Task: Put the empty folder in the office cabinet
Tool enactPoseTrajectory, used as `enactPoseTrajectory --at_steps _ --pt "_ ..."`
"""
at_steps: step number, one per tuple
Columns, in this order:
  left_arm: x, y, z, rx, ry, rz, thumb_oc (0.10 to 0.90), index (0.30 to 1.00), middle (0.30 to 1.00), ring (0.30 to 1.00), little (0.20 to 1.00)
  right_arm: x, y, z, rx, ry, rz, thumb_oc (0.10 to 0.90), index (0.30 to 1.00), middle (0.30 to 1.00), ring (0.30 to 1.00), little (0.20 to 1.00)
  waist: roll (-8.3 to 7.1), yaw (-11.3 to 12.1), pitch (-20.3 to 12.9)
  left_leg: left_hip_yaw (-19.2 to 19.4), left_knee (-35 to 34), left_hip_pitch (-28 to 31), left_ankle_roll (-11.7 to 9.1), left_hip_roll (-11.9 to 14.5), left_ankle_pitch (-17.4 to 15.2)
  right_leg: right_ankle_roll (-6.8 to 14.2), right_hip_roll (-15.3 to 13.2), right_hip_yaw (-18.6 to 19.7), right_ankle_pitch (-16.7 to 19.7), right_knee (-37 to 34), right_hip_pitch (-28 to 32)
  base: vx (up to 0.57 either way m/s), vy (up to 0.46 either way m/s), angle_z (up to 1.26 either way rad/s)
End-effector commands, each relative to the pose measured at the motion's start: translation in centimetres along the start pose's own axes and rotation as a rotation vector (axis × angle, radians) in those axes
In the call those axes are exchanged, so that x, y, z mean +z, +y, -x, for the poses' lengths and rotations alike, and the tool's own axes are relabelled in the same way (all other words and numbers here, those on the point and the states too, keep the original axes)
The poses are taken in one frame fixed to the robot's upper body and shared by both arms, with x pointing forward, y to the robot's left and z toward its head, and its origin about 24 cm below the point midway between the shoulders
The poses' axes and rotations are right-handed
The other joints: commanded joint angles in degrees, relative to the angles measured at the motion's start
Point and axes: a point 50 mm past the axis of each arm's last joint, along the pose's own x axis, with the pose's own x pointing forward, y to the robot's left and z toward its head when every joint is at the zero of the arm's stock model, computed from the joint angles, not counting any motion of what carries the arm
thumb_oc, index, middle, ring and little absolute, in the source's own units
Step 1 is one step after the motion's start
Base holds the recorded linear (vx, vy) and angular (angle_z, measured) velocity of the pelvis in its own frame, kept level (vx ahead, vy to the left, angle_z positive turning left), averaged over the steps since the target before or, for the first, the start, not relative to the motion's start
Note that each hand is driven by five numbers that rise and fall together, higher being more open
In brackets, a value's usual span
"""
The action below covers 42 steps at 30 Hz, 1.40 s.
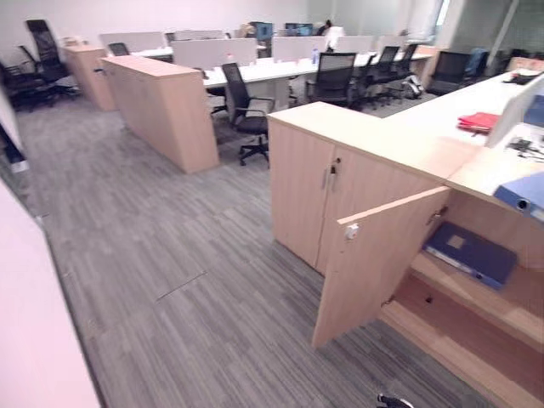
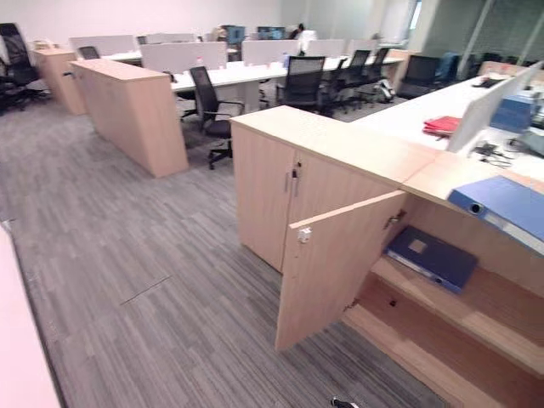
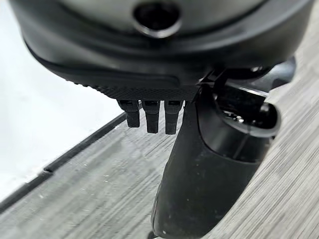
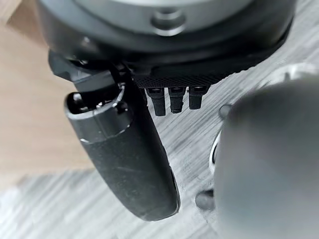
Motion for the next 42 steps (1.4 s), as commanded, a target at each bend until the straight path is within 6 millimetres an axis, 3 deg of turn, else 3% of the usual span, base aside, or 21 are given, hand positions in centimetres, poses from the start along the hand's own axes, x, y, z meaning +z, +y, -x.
enactPoseTrajectory --at_steps 1,5,12,19,20,22,24,25,27,29,32,34,35,36,37,38,39,42 --pt "4.2 -0.1 -0.2 -0.006 -0.094 0.007 0.800 0.900 0.900 0.900 0.900 -0.6 -1.7 0.0 -0.073 0.024 0.027 0.800 0.900 0.900 0.900 0.900 0.66 -1.96 5.87 -7.64 -0.09 2.61 -7.81 6.02 0.74 -2.54 2.18 -0.65 10.31 -8.61 0.51 0.01 -0.154 -0.43" --pt "6.3 0.4 -0.2 0.010 -0.143 0.005 0.800 0.900 0.900 0.900 0.900 -0.9 -1.6 0.0 -0.082 0.041 -0.026 0.800 0.900 0.900 0.900 0.900 -0.79 -4.34 7.62 -5.68 -0.09 3.80 -7.60 6.88 0.00 -1.43 1.46 2.06 11.50 -9.13 -4.90 0.03 -0.094 -0.29" --pt "8.1 0.4 -0.1 0.011 -0.194 -0.002 0.800 0.900 0.900 0.900 0.900 -1.8 -1.0 0.2 -0.070 0.073 -0.040 0.800 0.900 0.900 0.900 0.900 -3.26 -4.61 7.09 -3.47 -0.09 5.63 -8.06 7.49 -1.53 -1.37 2.39 3.60 10.79 -9.13 -5.68 0.11 -0.178 -0.64" --pt "10.2 0.4 0.1 0.017 -0.260 -0.027 0.800 0.900 0.900 0.900 0.900 -2.5 -1.6 0.3 -0.084 0.096 -0.051 0.800 0.900 0.900 0.900 0.900 -4.38 -5.89 6.66 -2.91 -0.09 7.46 -10.31 13.08 -1.39 -3.72 5.23 3.20 7.42 -7.57 -4.27 0.19 -0.292 0.04" --pt "10.9 0.1 0.2 0.014 -0.283 -0.046 0.800 0.900 0.900 0.900 0.900 -2.5 -2.0 0.3 -0.096 0.095 -0.051 0.800 0.900 0.900 0.900 0.900 -4.33 -6.58 6.38 -2.70 -0.09 7.67 -10.83 15.04 -0.54 -4.51 6.06 3.18 5.74 -5.82 -4.79 0.19 -0.259 0.10" --pt "11.2 0.0 0.3 0.011 -0.294 -0.059 0.800 0.900 0.900 0.900 0.900 -2.5 -2.4 0.3 -0.107 0.095 -0.054 0.800 0.900 0.900 0.900 0.900 -4.25 -7.01 6.17 -2.64 -0.09 7.66 -11.08 16.11 -0.02 -4.90 6.67 3.27 4.81 -5.42 -4.86 0.18 -0.276 0.10" --pt "12.1 -0.7 0.5 -0.005 -0.327 -0.095 0.800 0.900 0.900 0.900 0.900 -2.2 -3.2 0.2 -0.131 0.084 -0.063 0.800 0.900 0.900 0.900 0.900 -3.91 -8.10 5.74 -2.13 -0.09 7.69 -12.18 18.94 3.53 -5.95 8.93 3.60 3.10 -5.17 -4.67 0.20 -0.319 0.22" --pt "12.1 -0.7 0.5 -0.005 -0.327 -0.095 0.800 0.900 0.900 0.900 0.900 -2.2 -3.2 0.2 -0.131 0.084 -0.063 0.800 0.900 0.900 0.900 0.900 -3.89 -8.11 5.74 -2.14 -0.09 7.69 -12.19 18.96 3.53 -5.96 8.95 3.58 3.10 -5.18 -4.66 0.16 -0.232 0.22" --pt "13.2 -1.2 0.8 -0.012 -0.365 -0.129 0.800 0.900 0.900 0.900 0.900 -1.6 -3.7 0.2 -0.142 0.063 -0.056 0.800 0.900 0.900 0.900 0.900 -3.43 -8.61 5.12 -1.58 0.33 8.62 -12.80 21.59 7.66 -7.24 11.61 4.05 1.47 -5.96 -3.21 0.23 -0.324 0.08" --pt "13.2 -1.3 0.8 -0.013 -0.370 -0.129 0.800 0.900 0.900 0.900 0.900 -1.6 -3.8 0.2 -0.144 0.061 -0.053 0.800 0.900 0.900 0.900 0.900 -3.36 -8.67 4.99 -1.59 0.88 8.82 -12.90 22.13 8.37 -7.51 12.14 4.34 1.17 -6.12 -2.73 0.14 -0.184 -0.05" --pt "13.6 -1.2 0.9 -0.008 -0.387 -0.122 0.800 0.900 0.900 0.900 0.900 -1.4 -3.8 0.2 -0.138 0.050 -0.033 0.800 0.900 0.900 0.900 0.900 -3.96 -8.44 4.74 -2.11 6.76 8.90 -11.94 24.06 10.37 -8.93 13.66 5.76 0.02 -6.06 -1.30 0.14 -0.214 -0.11" --pt "13.7 -1.0 0.9 -0.001 -0.392 -0.098 0.800 0.900 0.900 0.900 0.900 -1.4 -3.7 0.2 -0.136 0.047 -0.010 0.800 0.900 0.900 0.900 0.900 -5.26 -7.50 5.03 -3.73 15.11 7.09 -10.03 24.61 10.07 -10.05 14.28 6.76 -0.39 -6.51 0.45 0.19 -0.288 -0.27" --pt "13.4 -0.8 0.9 0.005 -0.386 -0.069 0.800 0.900 0.900 0.900 0.900 -1.5 -3.7 0.2 -0.138 0.051 0.011 0.800 0.900 0.900 0.900 0.900 -6.51 -6.03 5.41 -7.03 24.02 3.37 -7.82 23.81 8.52 -10.82 14.64 8.56 -0.79 -6.93 2.09 0.15 -0.233 -0.32" --pt "13.4 -0.8 0.9 0.005 -0.386 -0.069 0.800 0.900 0.900 0.900 0.900 -1.5 -3.7 0.2 -0.138 0.051 0.011 0.800 0.900 0.900 0.900 0.900 -6.47 -6.08 5.38 -7.12 24.20 3.22 -7.82 23.87 8.43 -10.83 14.68 8.51 -0.79 -6.93 2.06 0.13 -0.220 -0.59" --pt "13.0 -0.7 0.8 0.000 -0.377 -0.030 0.800 0.900 0.900 0.900 0.900 -1.2 -3.6 0.1 -0.130 0.044 0.041 0.800 0.900 0.900 0.900 0.900 -7.57 -3.29 6.58 -12.87 32.17 -3.72 -5.81 17.88 3.34 -11.11 14.57 11.95 -1.01 -6.43 3.17 0.03 -0.076 -0.74" --pt "13.1 -0.7 0.8 0.000 -0.377 -0.030 0.800 0.900 0.900 0.900 0.900 -1.2 -3.6 0.1 -0.130 0.044 0.041 0.800 0.900 0.900 0.900 0.900 -7.49 -3.31 6.56 -12.92 32.39 -3.85 -5.80 17.97 3.21 -11.10 14.63 11.93 -1.02 -6.40 3.14 0.10 -0.085 -0.95" --pt "13.0 -0.5 0.8 0.006 -0.382 -0.007 0.800 0.900 0.900 0.900 0.900 -0.6 -3.5 0.1 -0.126 0.027 0.062 0.800 0.900 0.900 0.900 0.900 -7.77 -1.15 7.31 -14.45 32.30 -7.26 -5.51 14.42 -0.71 -10.61 14.40 14.60 -1.32 -6.45 4.14 0.11 -0.004 -0.76" --pt "13.5 -0.5 0.9 0.003 -0.401 -0.001 0.800 0.900 0.900 0.900 0.900 -0.5 -3.5 0.0 -0.127 0.024 0.071 0.800 0.900 0.900 0.900 0.900 -7.96 -0.11 7.56 -15.08 27.96 -10.83 -5.70 11.39 -1.74 -10.14 14.23 16.15 -1.32 -7.02 4.91 0.08 0.010 -0.63"
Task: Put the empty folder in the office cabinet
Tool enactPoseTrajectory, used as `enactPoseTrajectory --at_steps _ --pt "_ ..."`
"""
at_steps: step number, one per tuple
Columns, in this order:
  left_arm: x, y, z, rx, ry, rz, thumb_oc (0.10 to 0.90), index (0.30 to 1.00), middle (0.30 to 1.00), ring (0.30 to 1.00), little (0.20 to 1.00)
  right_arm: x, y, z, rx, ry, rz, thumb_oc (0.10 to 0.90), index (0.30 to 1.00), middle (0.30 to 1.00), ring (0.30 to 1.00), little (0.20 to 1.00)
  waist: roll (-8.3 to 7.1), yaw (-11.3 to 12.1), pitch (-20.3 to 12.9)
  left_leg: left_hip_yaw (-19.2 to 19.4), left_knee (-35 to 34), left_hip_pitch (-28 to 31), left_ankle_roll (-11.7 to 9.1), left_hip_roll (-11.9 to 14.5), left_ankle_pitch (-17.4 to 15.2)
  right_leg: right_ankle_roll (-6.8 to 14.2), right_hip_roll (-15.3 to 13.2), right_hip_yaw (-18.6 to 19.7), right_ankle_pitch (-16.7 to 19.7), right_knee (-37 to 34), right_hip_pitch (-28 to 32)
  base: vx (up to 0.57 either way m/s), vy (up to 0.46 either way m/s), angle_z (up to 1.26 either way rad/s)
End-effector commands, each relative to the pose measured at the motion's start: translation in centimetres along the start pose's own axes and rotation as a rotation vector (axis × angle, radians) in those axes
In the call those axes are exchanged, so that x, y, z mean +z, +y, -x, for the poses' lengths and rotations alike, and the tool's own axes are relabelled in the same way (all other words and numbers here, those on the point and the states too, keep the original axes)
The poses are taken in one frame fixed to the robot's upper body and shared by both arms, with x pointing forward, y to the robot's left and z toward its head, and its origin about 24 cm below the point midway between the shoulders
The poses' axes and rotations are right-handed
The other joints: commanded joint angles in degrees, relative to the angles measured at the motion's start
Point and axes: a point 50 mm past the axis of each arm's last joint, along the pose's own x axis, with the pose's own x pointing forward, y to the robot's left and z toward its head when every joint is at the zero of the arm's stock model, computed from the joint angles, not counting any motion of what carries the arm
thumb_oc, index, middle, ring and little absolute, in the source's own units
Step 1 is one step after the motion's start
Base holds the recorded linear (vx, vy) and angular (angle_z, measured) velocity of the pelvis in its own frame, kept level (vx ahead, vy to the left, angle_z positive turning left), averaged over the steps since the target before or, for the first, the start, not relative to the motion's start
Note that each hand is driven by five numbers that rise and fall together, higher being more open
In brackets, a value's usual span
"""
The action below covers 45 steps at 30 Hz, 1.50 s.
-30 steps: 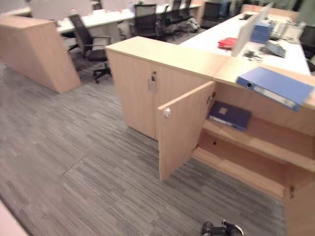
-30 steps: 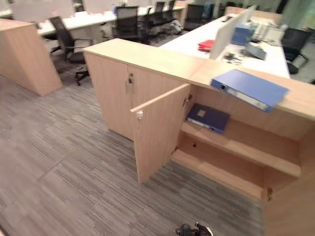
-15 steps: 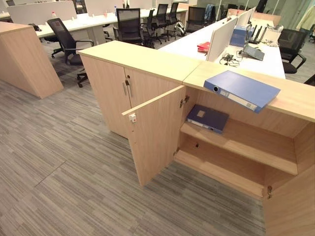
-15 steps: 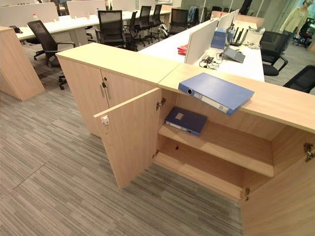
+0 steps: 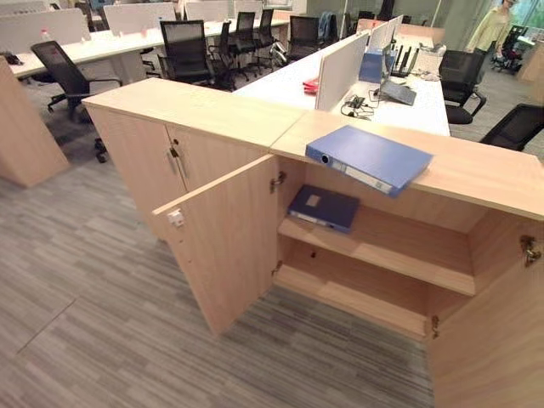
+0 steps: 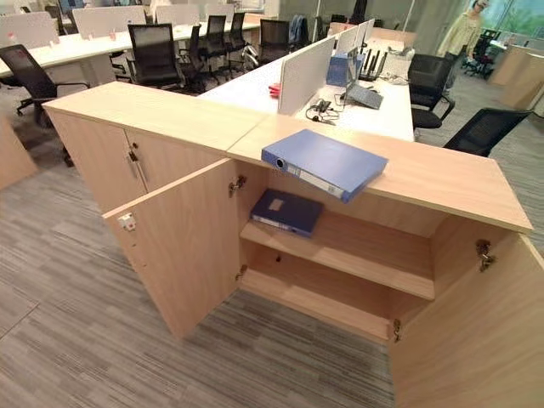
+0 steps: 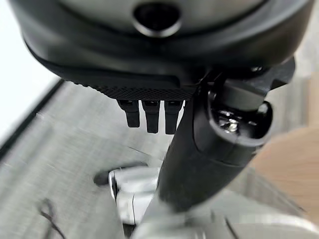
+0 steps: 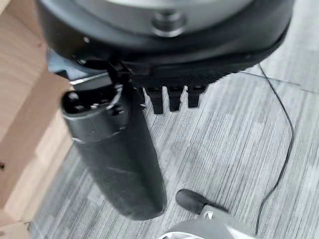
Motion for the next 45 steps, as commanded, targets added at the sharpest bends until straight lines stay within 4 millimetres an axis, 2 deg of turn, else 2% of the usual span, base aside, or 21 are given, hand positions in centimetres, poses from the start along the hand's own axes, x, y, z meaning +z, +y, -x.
enactPoseTrajectory --at_steps 1,4,6,7,8,9,10,15,21,25,27,28,31,32,35,36,39,40,41,42,45 --pt "5.0 -1.8 -0.1 -0.054 -0.158 0.030 0.800 0.900 0.900 0.900 0.900 1.6 -2.0 -0.2 -0.061 -0.035 0.037 0.800 0.900 0.900 0.900 0.900 -0.16 0.73 3.66 2.49 -1.98 -1.38 5.55 -5.53 -4.90 4.87 -2.46 3.99 -2.67 2.06 1.39 0.12 0.047 -0.54" --pt "6.7 -2.8 0.1 -0.097 -0.210 -0.004 0.800 0.900 0.900 0.900 0.900 1.7 -2.2 -0.2 -0.064 -0.035 0.053 0.800 0.900 0.900 0.900 0.900 2.49 2.05 3.73 -1.03 -18.21 -5.87 3.42 -9.91 2.55 5.09 -0.24 6.42 -2.71 1.47 3.00 0.21 0.092 -0.02" --pt "8.5 -3.6 0.5 -0.123 -0.278 -0.025 0.800 0.900 0.900 0.900 0.900 2.1 -2.3 -0.3 -0.066 -0.040 0.062 0.800 0.900 0.900 0.900 0.900 3.72 2.92 4.24 -4.46 -25.15 -10.60 2.09 -12.08 4.59 4.79 0.41 8.62 -3.22 1.95 4.22 0.32 0.097 -0.23" --pt "9.8 -4.1 0.8 -0.145 -0.328 -0.030 0.800 0.900 0.900 0.900 0.900 2.3 -2.4 -0.3 -0.065 -0.043 0.061 0.800 0.900 0.900 0.900 0.900 4.65 3.34 4.66 -7.74 -25.73 -13.09 1.29 -12.80 5.54 4.34 0.84 11.62 -3.79 2.97 4.82 0.27 0.085 -0.57" --pt "9.8 -4.1 0.8 -0.145 -0.328 -0.030 0.800 0.900 0.900 0.900 0.900 2.3 -2.4 -0.3 -0.065 -0.043 0.061 0.800 0.900 0.900 0.900 0.900 4.62 3.40 4.72 -7.67 -25.69 -13.05 1.30 -12.81 5.49 4.34 0.80 11.68 -3.82 3.02 4.85 0.25 0.092 -0.81" --pt "9.8 -4.2 0.8 -0.150 -0.334 -0.034 0.800 0.900 0.900 0.900 0.900 2.2 -2.2 -0.3 -0.053 -0.040 0.063 0.800 0.900 0.900 0.900 0.900 5.21 3.65 3.99 -9.41 -27.64 -10.48 1.63 -12.33 4.70 4.69 1.17 13.35 -4.37 3.51 4.68 0.29 0.146 -1.11" --pt "10.4 -4.4 1.0 -0.160 -0.363 -0.045 0.800 0.900 0.900 0.900 0.900 2.3 -2.0 -0.3 -0.044 -0.037 0.071 0.800 0.900 0.900 0.900 0.900 5.62 3.79 3.16 -11.44 -27.64 -8.81 1.42 -11.81 6.90 4.43 1.39 16.21 -5.54 3.54 5.21 0.36 0.189 -1.27" --pt "12.2 -4.9 1.5 -0.182 -0.430 -0.116 0.800 0.900 0.900 0.900 0.900 3.1 -1.4 -0.3 -0.022 -0.049 0.071 0.800 0.900 0.900 0.900 0.900 5.34 3.71 1.59 -10.52 -27.64 -5.47 2.48 -11.76 8.57 4.93 0.53 18.27 -6.22 3.96 4.65 0.24 0.146 -0.87" --pt "14.5 -4.9 2.3 -0.199 -0.535 -0.150 0.800 0.900 0.900 0.900 0.900 5.1 -0.3 -0.2 0.010 -0.098 0.082 0.800 0.900 0.900 0.900 0.900 5.96 4.20 0.23 -7.67 -27.64 -0.80 5.26 -13.64 4.54 7.53 -3.18 20.92 -5.01 9.72 1.85 0.23 0.216 -0.53" --pt "14.9 -4.6 2.6 -0.198 -0.566 -0.149 0.800 0.900 0.900 0.900 0.900 6.0 0.3 -0.1 0.024 -0.132 0.095 0.800 0.900 0.900 0.900 0.900 6.34 4.83 0.22 -6.56 -27.64 1.12 6.16 -14.39 2.84 8.89 -5.32 20.15 -3.26 13.44 0.44 0.18 0.191 -0.33" --pt "15.0 -4.4 2.8 -0.197 -0.579 -0.155 0.800 0.900 0.900 0.900 0.900 6.5 0.5 -0.1 0.031 -0.148 0.106 0.800 0.900 0.900 0.900 0.900 6.82 5.43 0.44 -5.86 -27.64 2.69 6.71 -14.74 1.90 9.56 -7.42 18.38 -0.53 18.29 -1.29 0.16 0.172 -0.32" --pt "14.8 -4.3 2.9 -0.203 -0.585 -0.161 0.800 0.900 0.900 0.900 0.900 6.6 0.4 -0.1 0.032 -0.154 0.114 0.800 0.900 0.900 0.900 0.900 7.55 5.76 0.63 -5.30 -27.47 4.40 7.15 -14.75 1.18 8.93 -9.81 15.48 2.94 24.43 -3.28 0.10 0.108 -0.21" --pt "14.4 -4.6 3.0 -0.221 -0.585 -0.177 0.800 0.900 0.900 0.900 0.900 6.4 0.3 -0.1 0.029 -0.152 0.121 0.800 0.900 0.900 0.900 0.900 8.30 5.53 0.98 -5.01 -27.20 6.07 7.81 -15.07 0.50 7.66 -12.32 12.21 6.60 29.68 -4.16 0.15 0.172 -0.18" --pt "14.3 -4.6 3.3 -0.235 -0.595 -0.190 0.800 0.900 0.900 0.900 0.900 6.1 0.3 -0.1 0.026 -0.155 0.124 0.800 0.900 0.900 0.900 0.900 9.19 4.95 1.12 -4.46 -27.64 8.22 8.03 -14.60 -0.35 6.97 -14.45 8.12 6.47 32.52 -5.98 0.14 0.164 -0.11" --pt "14.5 -4.8 3.7 -0.250 -0.618 -0.199 0.800 0.900 0.900 0.900 0.900 6.0 0.1 -0.1 0.019 -0.158 0.127 0.800 0.900 0.900 0.900 0.900 10.12 4.12 1.45 -4.52 -27.64 9.46 7.88 -13.90 -1.22 6.82 -14.87 5.05 4.51 31.24 -7.76 0.12 0.063 -0.12" --pt "15.1 -5.3 4.2 -0.275 -0.650 -0.210 0.800 0.900 0.900 0.900 0.900 6.3 -0.3 -0.1 0.011 -0.169 0.124 0.800 0.900 0.900 0.900 0.900 11.03 2.79 2.31 -5.13 -27.64 10.48 7.55 -13.41 -1.80 7.05 -12.65 3.76 1.51 26.72 -10.57 0.14 -0.035 -0.11" --pt "15.8 -5.5 4.6 -0.294 -0.680 -0.229 0.800 0.900 0.900 0.900 0.900 7.0 -0.4 -0.1 0.006 -0.189 0.101 0.800 0.900 0.900 0.900 0.900 11.31 1.16 4.18 -5.73 -27.64 12.11 7.34 -13.54 -2.22 7.95 -10.80 3.08 2.22 20.46 -13.09 0.08 -0.056 0.09" --pt "16.2 -5.5 4.8 -0.298 -0.698 -0.238 0.800 0.900 0.900 0.900 0.900 7.3 -0.4 0.0 0.003 -0.200 0.091 0.800 0.900 0.900 0.900 0.900 11.15 0.42 4.99 -6.22 -27.64 12.56 7.34 -13.79 -2.32 8.37 -10.09 3.93 3.16 17.64 -15.06 0.14 -0.152 0.24" --pt "17.4 -5.7 5.5 -0.308 -0.749 -0.260 0.800 0.900 0.900 0.900 0.900 7.9 -0.1 0.1 0.009 -0.217 0.068 0.800 0.900 0.900 0.900 0.900 10.34 -0.70 7.03 -7.58 -27.64 14.17 7.18 -14.16 -2.90 9.43 -8.95 7.97 5.72 11.72 -16.43 0.10 -0.123 0.31" --pt "17.5 -5.7 5.5 -0.308 -0.749 -0.260 0.800 0.900 0.900 0.900 0.900 7.9 -0.1 0.1 0.009 -0.217 0.067 0.800 0.900 0.900 0.900 0.900 10.42 -0.67 7.24 -7.55 -27.64 14.44 7.16 -14.08 -2.99 9.41 -8.86 7.96 5.72 11.63 -16.14 0.11 -0.141 0.42" --pt "19.0 -5.9 6.2 -0.302 -0.805 -0.261 0.800 0.900 0.900 0.900 0.900 7.8 0.6 0.1 0.029 -0.211 0.050 0.800 0.900 0.900 0.900 0.900 9.35 -0.94 8.56 -9.82 -26.78 15.33 7.19 -14.30 -4.22 9.97 -9.33 15.51 8.31 9.66 -17.17 0.10 -0.138 0.84"
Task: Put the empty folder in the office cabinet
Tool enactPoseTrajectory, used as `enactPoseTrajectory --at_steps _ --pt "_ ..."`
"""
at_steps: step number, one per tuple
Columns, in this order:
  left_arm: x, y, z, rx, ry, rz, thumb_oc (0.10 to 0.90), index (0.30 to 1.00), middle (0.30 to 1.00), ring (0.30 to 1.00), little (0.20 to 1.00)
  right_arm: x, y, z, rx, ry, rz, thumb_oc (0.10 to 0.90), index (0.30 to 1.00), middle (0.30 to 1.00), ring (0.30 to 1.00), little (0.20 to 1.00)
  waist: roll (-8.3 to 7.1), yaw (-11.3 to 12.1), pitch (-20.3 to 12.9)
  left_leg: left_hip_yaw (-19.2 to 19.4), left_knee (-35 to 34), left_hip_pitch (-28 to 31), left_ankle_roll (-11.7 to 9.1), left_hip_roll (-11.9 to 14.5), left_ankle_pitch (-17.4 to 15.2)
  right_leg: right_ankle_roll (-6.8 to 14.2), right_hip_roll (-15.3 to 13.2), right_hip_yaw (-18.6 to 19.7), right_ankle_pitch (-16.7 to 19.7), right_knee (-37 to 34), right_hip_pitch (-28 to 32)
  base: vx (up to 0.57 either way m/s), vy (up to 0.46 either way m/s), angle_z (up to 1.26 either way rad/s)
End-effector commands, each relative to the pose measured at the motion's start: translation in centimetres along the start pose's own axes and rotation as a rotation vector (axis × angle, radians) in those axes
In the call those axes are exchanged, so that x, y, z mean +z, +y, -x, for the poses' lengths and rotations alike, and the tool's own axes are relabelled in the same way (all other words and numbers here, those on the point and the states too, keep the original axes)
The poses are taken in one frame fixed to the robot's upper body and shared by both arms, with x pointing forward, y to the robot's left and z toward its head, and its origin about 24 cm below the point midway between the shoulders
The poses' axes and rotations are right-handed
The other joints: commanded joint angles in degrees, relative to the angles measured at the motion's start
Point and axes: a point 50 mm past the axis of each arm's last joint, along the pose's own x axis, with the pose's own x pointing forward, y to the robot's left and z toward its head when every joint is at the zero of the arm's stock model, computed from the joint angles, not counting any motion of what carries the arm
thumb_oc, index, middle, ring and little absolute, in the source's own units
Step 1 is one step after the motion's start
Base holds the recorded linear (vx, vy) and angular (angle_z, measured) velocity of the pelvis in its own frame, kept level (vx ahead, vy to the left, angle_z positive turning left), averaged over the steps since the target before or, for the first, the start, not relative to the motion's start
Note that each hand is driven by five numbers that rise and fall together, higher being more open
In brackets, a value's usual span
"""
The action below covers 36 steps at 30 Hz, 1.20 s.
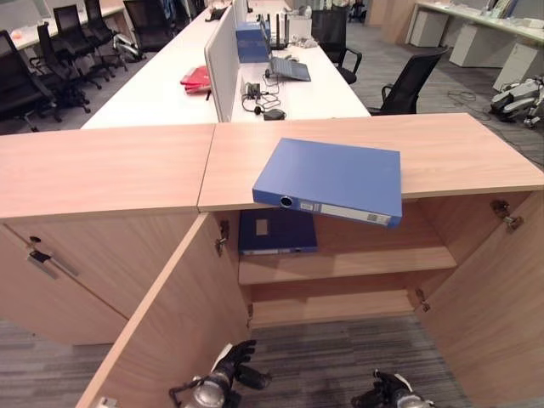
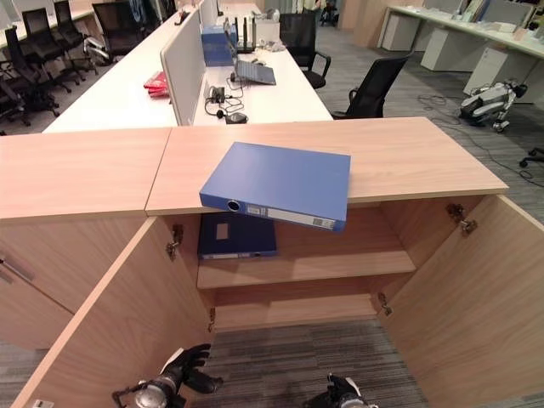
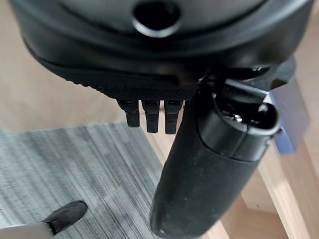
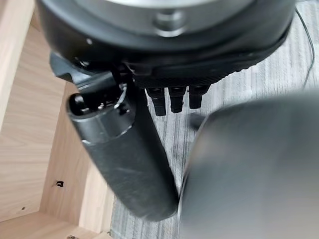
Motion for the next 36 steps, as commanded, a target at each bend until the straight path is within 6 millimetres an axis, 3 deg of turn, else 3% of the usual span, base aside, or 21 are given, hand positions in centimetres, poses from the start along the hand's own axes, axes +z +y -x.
enactPoseTrajectory --at_steps 1,4,5,9,14,15,18,19,20,22,25,31,36 --pt "5.4 1.1 -0.3 0.040 -0.231 -0.004 0.800 0.900 0.900 0.900 0.900 -0.8 -0.5 0.1 -0.022 0.025 -0.003 0.800 0.900 0.900 0.900 0.900 0.84 0.18 3.16 -6.69 0.76 1.49 -7.96 4.42 -5.97 -2.20 -0.02 4.68 4.78 2.75 -0.60 0.16 -0.223 0.33" --pt "4.8 1.3 -0.2 0.065 -0.216 0.011 0.800 0.900 0.900 0.900 0.900 -1.2 0.0 0.1 -0.001 0.043 0.016 0.800 0.900 0.900 0.900 0.900 -0.56 0.84 1.86 -9.07 -0.43 2.62 -8.68 5.32 -7.25 -1.62 -1.61 3.51 5.66 0.04 0.20 0.23 -0.324 0.59" --pt "4.2 1.4 -0.1 0.073 -0.198 0.026 0.800 0.900 0.900 0.900 0.900 -1.3 0.2 0.1 0.009 0.045 0.032 0.800 0.900 0.900 0.900 0.900 -1.41 1.22 1.12 -9.39 -0.43 2.81 -9.01 5.71 -7.67 -1.35 -1.28 2.76 5.50 -0.82 1.08 0.23 -0.323 0.35" --pt "3.0 1.3 0.1 0.086 -0.159 0.086 0.800 0.900 0.900 0.900 0.900 -1.2 -0.1 0.1 0.011 0.034 0.061 0.800 0.900 0.900 0.900 0.900 -2.04 1.37 0.01 -9.64 -0.43 2.44 -10.24 8.04 -7.67 -1.07 0.33 1.77 4.97 -0.59 1.83 0.16 -0.267 0.14" --pt "1.9 -0.5 0.4 0.051 -0.129 0.333 0.800 0.900 0.900 0.900 0.900 -3.0 -2.0 0.4 -0.043 0.080 0.033 0.800 0.900 0.900 0.900 0.900 -3.00 -0.04 -1.17 -9.94 3.60 -1.03 -12.25 13.54 -6.56 -3.79 4.20 -1.10 0.08 1.10 3.50 0.13 -0.390 0.38" --pt "1.9 -0.5 0.4 0.051 -0.129 0.333 0.800 0.900 0.900 0.900 0.900 -3.0 -2.0 0.4 -0.043 0.080 0.033 0.800 0.900 0.900 0.900 0.900 -3.06 -0.10 -1.28 -10.00 3.62 -1.20 -12.23 13.46 -6.49 -3.76 4.11 -1.13 0.12 1.08 3.38 0.07 -0.237 0.73" --pt "1.8 -1.8 0.8 0.021 -0.132 0.485 0.800 0.900 0.900 0.900 0.900 -4.2 -2.8 0.6 -0.070 0.115 0.005 0.800 0.900 0.900 0.900 0.900 -4.41 -1.01 -1.34 -3.80 11.43 -4.35 -11.37 15.01 -6.05 -4.70 4.01 -3.50 -1.16 1.53 5.35 0.06 -0.255 0.35" --pt "2.0 -2.8 1.0 -0.017 -0.137 0.559 0.800 0.900 0.900 0.900 0.900 -5.0 -3.3 0.8 -0.088 0.141 -0.008 0.800 0.900 0.900 0.900 0.900 -4.89 -1.72 -1.79 2.85 10.94 -4.86 -10.52 15.69 -6.38 -4.70 3.90 -5.36 -1.81 0.38 7.36 0.03 -0.209 0.37" --pt "2.0 -2.8 1.0 -0.017 -0.136 0.559 0.800 0.900 0.900 0.900 0.900 -5.0 -3.3 0.8 -0.088 0.141 -0.008 0.800 0.900 0.900 0.900 0.900 -4.89 -1.70 -1.79 2.87 10.93 -4.83 -10.52 15.68 -6.38 -4.69 3.88 -5.35 -1.80 0.36 7.37 0.04 -0.143 0.36" --pt "1.8 -3.9 1.3 -0.068 -0.133 0.609 0.800 0.900 0.900 0.900 0.900 -5.7 -3.9 1.0 -0.106 0.165 -0.029 0.800 0.900 0.900 0.900 0.900 -4.17 -1.26 -2.51 3.52 7.34 -6.42 -10.07 12.81 -5.33 -4.56 4.93 -6.05 -1.54 -1.17 8.57 0.04 -0.064 0.86" --pt "1.7 -3.6 2.0 -0.075 -0.162 0.640 0.800 0.900 0.900 0.900 0.900 -5.1 -4.0 0.9 -0.112 0.150 -0.055 0.800 0.900 0.900 0.900 0.900 -4.09 0.08 -2.17 -0.26 8.66 -9.77 -10.54 10.26 -4.57 -4.84 5.60 -5.02 -0.51 -2.03 9.22 0.02 -0.068 0.14" --pt "1.7 -2.9 2.8 -0.028 -0.194 0.718 0.800 0.900 0.900 0.900 0.900 -4.7 -3.3 0.7 -0.088 0.138 -0.055 0.800 0.900 0.900 0.900 0.900 -2.82 1.33 -4.17 -0.64 0.36 -4.30 -10.66 10.62 -2.44 -4.72 7.69 -4.52 -0.45 -6.22 12.14 0.07 0.009 -0.28" --pt "1.6 -2.1 3.8 0.019 -0.235 0.769 0.800 0.900 0.900 0.900 0.900 -5.3 -3.0 0.9 -0.071 0.157 -0.037 0.800 0.900 0.900 0.900 0.900 -2.37 1.94 -4.92 -1.48 -0.43 -3.48 -11.04 10.71 -2.83 -4.67 7.92 -5.14 -0.91 -6.22 12.92 0.02 0.050 0.06"
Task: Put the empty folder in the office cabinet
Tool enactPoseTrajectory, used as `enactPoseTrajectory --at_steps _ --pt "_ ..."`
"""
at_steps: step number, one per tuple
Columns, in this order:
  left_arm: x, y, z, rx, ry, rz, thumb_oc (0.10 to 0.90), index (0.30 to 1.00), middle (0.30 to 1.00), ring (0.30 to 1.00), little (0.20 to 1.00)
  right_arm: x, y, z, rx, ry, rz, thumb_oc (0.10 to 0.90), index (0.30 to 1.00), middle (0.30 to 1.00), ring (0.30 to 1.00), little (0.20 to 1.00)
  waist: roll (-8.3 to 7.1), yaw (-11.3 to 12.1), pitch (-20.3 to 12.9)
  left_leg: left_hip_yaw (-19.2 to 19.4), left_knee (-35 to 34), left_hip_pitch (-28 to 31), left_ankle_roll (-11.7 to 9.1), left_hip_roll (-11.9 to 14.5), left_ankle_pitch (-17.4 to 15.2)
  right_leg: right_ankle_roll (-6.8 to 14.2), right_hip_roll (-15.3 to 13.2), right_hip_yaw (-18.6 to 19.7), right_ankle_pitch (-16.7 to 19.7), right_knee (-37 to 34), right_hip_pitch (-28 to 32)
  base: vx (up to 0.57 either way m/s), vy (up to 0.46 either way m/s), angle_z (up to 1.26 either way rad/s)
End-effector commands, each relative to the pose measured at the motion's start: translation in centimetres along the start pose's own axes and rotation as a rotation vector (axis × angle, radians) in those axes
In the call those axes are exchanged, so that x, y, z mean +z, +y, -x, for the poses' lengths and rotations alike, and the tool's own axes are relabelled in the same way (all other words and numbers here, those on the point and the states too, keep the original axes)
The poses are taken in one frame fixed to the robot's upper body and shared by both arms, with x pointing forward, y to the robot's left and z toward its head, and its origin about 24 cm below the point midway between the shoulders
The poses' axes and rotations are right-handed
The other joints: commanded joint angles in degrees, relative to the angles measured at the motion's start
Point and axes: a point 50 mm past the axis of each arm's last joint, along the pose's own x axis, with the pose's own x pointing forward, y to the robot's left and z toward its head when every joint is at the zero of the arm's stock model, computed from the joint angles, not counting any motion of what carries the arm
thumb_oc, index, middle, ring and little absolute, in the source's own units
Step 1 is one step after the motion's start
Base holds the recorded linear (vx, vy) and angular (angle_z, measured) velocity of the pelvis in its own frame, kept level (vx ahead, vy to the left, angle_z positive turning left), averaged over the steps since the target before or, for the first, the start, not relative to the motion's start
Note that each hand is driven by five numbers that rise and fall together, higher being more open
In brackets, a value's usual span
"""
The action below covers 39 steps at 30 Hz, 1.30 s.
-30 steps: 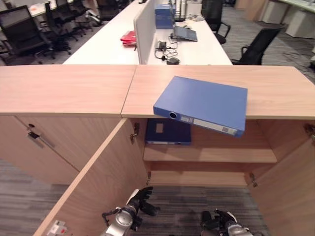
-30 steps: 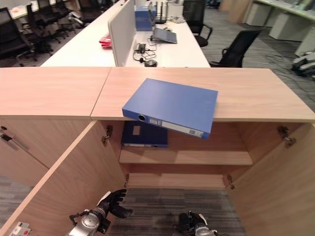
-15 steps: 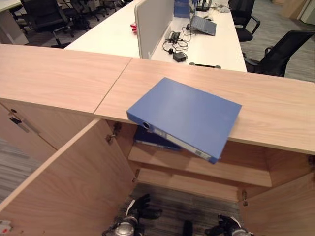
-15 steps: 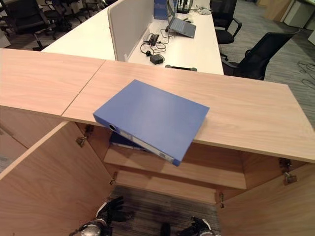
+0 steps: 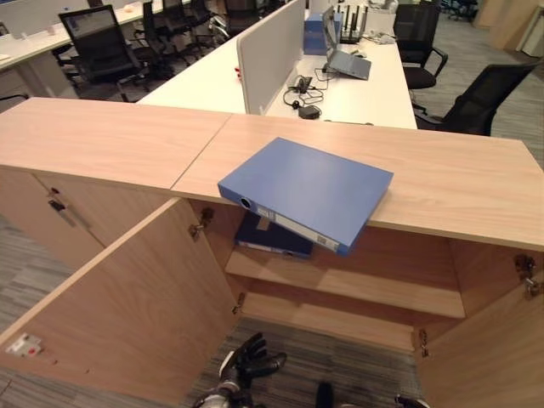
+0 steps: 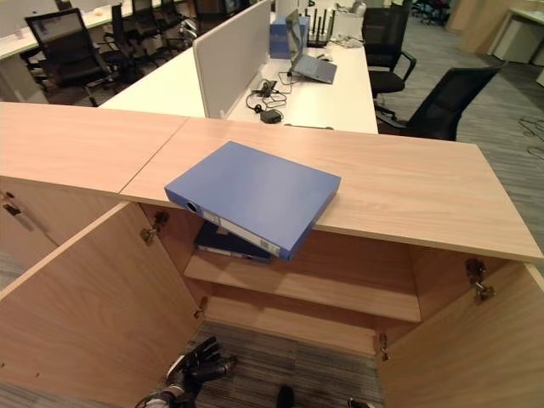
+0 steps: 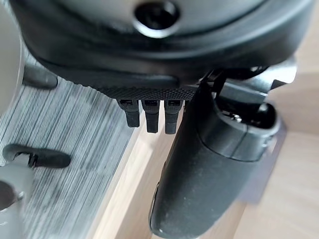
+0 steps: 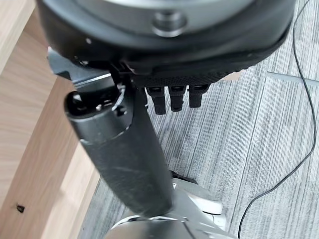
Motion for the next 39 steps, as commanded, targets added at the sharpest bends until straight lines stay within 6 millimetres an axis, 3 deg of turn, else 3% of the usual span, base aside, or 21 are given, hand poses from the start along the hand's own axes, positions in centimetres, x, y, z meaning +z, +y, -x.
enactPoseTrajectory --at_steps 1,6,7,8,10,13,15,16,17,19,20,21,22,25,28,39 --pt "3.4 -2.2 0.5 -0.087 -0.195 0.055 0.800 0.900 0.900 0.900 0.900 1.3 -0.7 -0.2 -0.015 -0.024 0.020 0.800 0.900 0.900 0.900 0.900 -0.18 1.31 -2.06 -1.42 -1.64 -0.36 -1.14 -0.37 1.18 0.40 -1.14 1.88 -0.52 -2.74 7.41 -0.01 0.025 0.08" --pt "9.4 2.0 5.8 0.169 -0.559 -0.006 0.800 0.900 0.900 0.900 0.900 -0.6 0.3 0.1 0.005 0.017 -0.032 0.800 0.900 0.900 0.900 0.900 -1.34 4.08 -1.84 -3.37 -1.64 -1.05 -1.55 -0.25 1.70 0.25 -0.97 0.45 -0.01 -2.74 7.15 -0.03 0.000 0.11" --pt "12.3 3.5 8.2 0.306 -0.726 -0.078 0.800 0.900 0.900 0.900 0.900 -0.9 1.0 0.2 0.013 0.016 -0.050 0.800 0.900 0.900 0.900 0.900 -2.11 5.14 -1.53 -3.99 -1.64 -1.21 -1.73 -0.13 1.79 0.26 -0.80 -0.03 -0.16 -2.74 7.17 -0.03 -0.031 0.56" --pt "12.3 3.5 8.3 0.306 -0.726 -0.078 0.800 0.900 0.900 0.900 0.900 -1.0 1.0 0.2 0.013 0.016 -0.050 0.800 0.900 0.900 0.900 0.900 -2.11 5.13 -1.51 -4.01 -1.64 -1.17 -1.73 -0.13 1.78 0.26 -0.80 -0.04 -0.17 -2.74 7.21 -0.03 -0.040 0.42" --pt "16.1 5.5 11.6 0.541 -0.955 -0.187 0.800 0.900 0.900 0.900 0.900 -1.7 2.0 0.3 0.029 0.023 -0.064 0.800 0.900 0.900 0.900 0.900 -3.22 6.13 -1.18 -4.74 -1.64 -1.28 -2.10 0.06 1.73 0.27 -0.52 -0.53 -0.63 -2.74 7.47 -0.02 -0.042 -0.01" --pt "17.5 6.0 12.6 0.622 -1.024 -0.247 0.800 0.900 0.900 0.900 0.900 -1.6 2.3 0.4 0.033 0.018 -0.060 0.800 0.900 0.900 0.900 0.900 -3.78 6.26 -1.02 -5.02 -1.64 -1.19 -2.21 0.10 1.69 0.28 -0.41 -0.71 -0.88 -2.74 7.72 0.00 -0.036 0.07" --pt "20.4 6.3 13.7 0.746 -1.161 -0.357 0.800 0.900 0.900 0.900 0.900 -0.6 2.7 0.3 0.033 -0.005 -0.039 0.800 0.900 0.900 0.900 0.900 -4.51 6.15 -0.55 -5.46 -1.64 -1.03 -2.27 0.17 1.59 0.38 -0.39 -0.91 -1.31 -2.74 8.11 0.00 -0.045 0.09" --pt "22.5 5.5 14.0 0.760 -1.240 -0.451 0.800 0.900 0.900 0.900 0.900 0.5 2.9 0.2 0.039 -0.025 -0.007 0.800 0.900 0.900 0.900 0.900 -4.52 6.00 -0.52 -5.70 -1.64 -0.98 -2.19 0.21 1.61 0.39 -0.43 -0.95 -1.46 -2.74 8.26 0.00 -0.030 0.09" --pt "22.6 5.5 14.0 0.762 -1.244 -0.453 0.800 0.900 0.900 0.900 0.900 0.6 3.0 0.2 0.041 -0.027 -0.009 0.800 0.900 0.900 0.900 0.900 -4.67 6.01 -0.33 -5.73 -1.64 -0.97 -2.20 0.20 1.61 0.39 -0.44 -0.98 -1.49 -2.74 8.28 0.00 -0.022 0.17" --pt "25.0 2.9 14.2 0.669 -1.356 -0.572 0.800 0.900 0.900 0.900 0.900 2.2 3.5 0.1 0.048 -0.047 0.046 0.800 0.900 0.900 0.900 0.900 -4.27 5.54 -0.22 -5.61 -1.64 -0.63 -2.02 0.08 1.60 0.45 -0.62 -0.86 -1.49 -2.74 8.67 -0.01 0.009 0.30" --pt "25.1 2.9 14.2 0.668 -1.357 -0.572 0.800 0.900 0.900 0.900 0.900 2.2 3.5 0.1 0.048 -0.049 0.044 0.800 0.900 0.900 0.900 0.900 -4.30 5.60 -0.12 -5.61 -1.64 -0.60 -2.01 0.09 1.58 0.46 -0.62 -0.86 -1.50 -2.74 8.69 -0.02 0.023 0.20" --pt "25.8 0.9 14.4 0.562 -1.407 -0.609 0.800 0.900 0.900 0.900 0.900 2.6 3.6 0.1 0.050 -0.044 0.072 0.800 0.900 0.900 0.900 0.900 -3.77 5.07 -0.39 -5.37 -1.64 -0.26 -1.84 -0.04 1.47 0.48 -0.77 -0.82 -1.34 -2.74 8.89 0.00 0.000 0.00" --pt "25.8 0.9 14.4 0.561 -1.408 -0.609 0.800 0.900 0.900 0.900 0.900 2.6 3.6 0.1 0.050 -0.045 0.071 0.800 0.900 0.900 0.900 0.900 -3.77 5.15 -0.33 -5.37 -1.64 -0.23 -1.83 -0.03 1.45 0.49 -0.76 -0.82 -1.34 -2.74 8.91 -0.01 0.024 -0.08" --pt "26.8 -1.8 15.5 0.418 -1.504 -0.699 0.800 0.900 0.900 0.900 0.900 2.9 3.9 0.1 0.065 -0.039 0.099 0.800 0.900 0.900 0.900 0.900 -2.74 4.35 -0.93 -4.82 -1.64 0.41 -1.61 -0.16 0.85 0.32 -0.91 -0.44 -1.24 -2.74 9.19 -0.01 0.021 -0.10" --pt "27.3 -3.0 15.8 0.362 -1.544 -0.757 0.800 0.900 0.900 0.900 0.900 3.0 4.0 0.1 0.068 -0.040 0.104 0.800 0.900 0.900 0.900 0.900 -2.54 4.09 -1.09 -4.39 -1.64 0.74 -1.56 -0.23 0.43 0.30 -0.99 -0.10 -1.23 -2.74 9.25 0.00 0.020 -0.32" --pt "30.1 -9.9 17.3 0.078 -1.751 -1.209 0.800 0.900 0.900 0.900 0.900 4.0 4.2 0.1 0.089 -0.059 0.173 0.800 0.900 0.900 0.900 0.900 -1.49 1.58 -2.34 -2.82 -1.64 2.08 -1.80 -0.66 -1.18 0.19 -1.19 1.30 -1.37 -2.74 9.63 0.00 0.008 -0.09"
